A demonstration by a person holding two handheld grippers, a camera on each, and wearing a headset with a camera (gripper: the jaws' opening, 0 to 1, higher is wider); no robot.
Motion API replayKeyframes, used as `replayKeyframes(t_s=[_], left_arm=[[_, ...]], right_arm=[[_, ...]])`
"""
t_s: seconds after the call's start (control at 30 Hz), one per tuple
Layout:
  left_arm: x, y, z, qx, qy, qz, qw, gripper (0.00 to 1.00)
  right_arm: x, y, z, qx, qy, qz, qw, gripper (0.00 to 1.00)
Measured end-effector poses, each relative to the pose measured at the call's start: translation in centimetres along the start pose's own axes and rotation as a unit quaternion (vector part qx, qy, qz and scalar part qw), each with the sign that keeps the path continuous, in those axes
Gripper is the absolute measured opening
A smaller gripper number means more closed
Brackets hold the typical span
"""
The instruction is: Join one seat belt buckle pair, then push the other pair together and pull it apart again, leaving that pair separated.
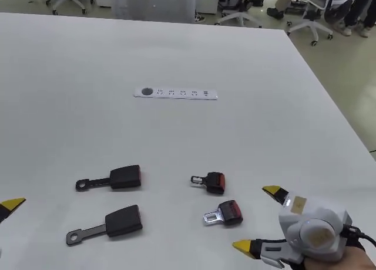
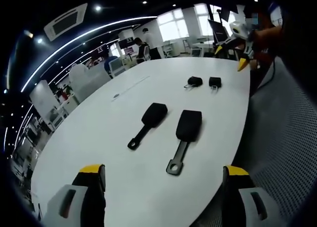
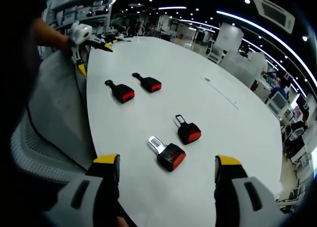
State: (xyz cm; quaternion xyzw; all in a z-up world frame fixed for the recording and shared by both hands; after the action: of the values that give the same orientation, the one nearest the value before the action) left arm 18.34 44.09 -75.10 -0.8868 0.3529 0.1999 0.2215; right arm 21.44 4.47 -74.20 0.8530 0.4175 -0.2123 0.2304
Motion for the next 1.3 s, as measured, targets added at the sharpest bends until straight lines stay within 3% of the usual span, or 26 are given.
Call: replayKeyframes(t_s=[0.17, 0.33, 0.43, 0.53, 0.7, 0.73, 0.8, 0.93, 1.03, 1.17, 1.2, 1.23, 1.3], left_arm=[[-0.2, -0.2, -0.1, 0.01, 0.001, -0.002, 0.9999, 0.99], [0.1, 0.3, -0.2, 0.031, -0.005, 0.013, 0.9994, 1.0], [0.3, 0.4, -0.4, 0.061, -0.013, 0.025, 0.9977, 0.99], [0.7, 0.2, -0.6, 0.063, -0.016, 0.032, 0.9974, 1.0], [1.4, 0.1, -1.3, 0.088, -0.028, 0.061, 0.9939, 0.95], [1.6, 0.4, -1.4, 0.084, -0.04, 0.073, 0.993, 0.94], [2.2, 0.8, -1.9, 0.073, -0.035, 0.089, 0.9927, 0.95], [3.2, 1.6, -2.4, 0.071, -0.045, 0.112, 0.9901, 0.89], [4.3, 2.3, -2.6, 0.069, -0.051, 0.131, 0.9877, 0.8], [5.6, 3.4, -2.8, 0.048, -0.058, 0.158, 0.9846, 0.74], [6.1, 3.6, -2.9, 0.048, -0.059, 0.162, 0.9839, 0.72], [6.6, 3.7, -2.7, 0.05, -0.061, 0.172, 0.9819, 0.67], [7.6, 3.7, -2.6, 0.045, -0.063, 0.171, 0.9822, 0.62]], right_arm=[[0.0, 0.2, 0.2, 0.006, -0.001, 0.003, 1.0, 0.8], [-0.1, 0.4, 0.1, 0.01, -0.003, -0.002, 0.9999, 0.79], [-0.2, 0.6, 0.3, -0.018, -0.019, -0.012, 0.9996, 0.77], [-0.1, 0.6, 0.5, -0.033, -0.028, -0.018, 0.9989, 0.77], [0.2, 1.1, 0.4, -0.047, -0.031, -0.028, 0.998, 0.75], [0.3, 1.2, 0.4, -0.05, -0.032, -0.03, 0.9978, 0.75], [0.5, 1.4, 0.3, -0.057, -0.033, -0.036, 0.9972, 0.74], [1.2, 1.3, 0.3, -0.072, -0.035, -0.064, 0.9947, 0.7], [1.8, 1.1, 0.5, -0.075, -0.039, -0.084, 0.9929, 0.65], [2.8, 1.0, 0.6, -0.086, -0.048, -0.111, 0.9889, 0.59], [3.2, 0.6, 0.8, -0.083, -0.053, -0.133, 0.9862, 0.57], [3.5, 0.6, 0.8, -0.086, -0.052, -0.14, 0.985, 0.56], [4.2, 0.5, 1.2, -0.096, -0.058, -0.157, 0.9813, 0.56]])
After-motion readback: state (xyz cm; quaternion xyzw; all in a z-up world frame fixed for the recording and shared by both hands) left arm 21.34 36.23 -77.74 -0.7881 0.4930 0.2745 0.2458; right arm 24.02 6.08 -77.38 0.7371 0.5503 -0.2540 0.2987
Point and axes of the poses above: the centre of the closed fingertips' face, and the gripper's own axes: x roughly forward along the fingers, y roughly to its right, z roughly out of its underside, the point moved 4 cm from there along -x, roughly backward along the fingers, and after that the axes turned 11 degrees about y, right-handed, at the moved point
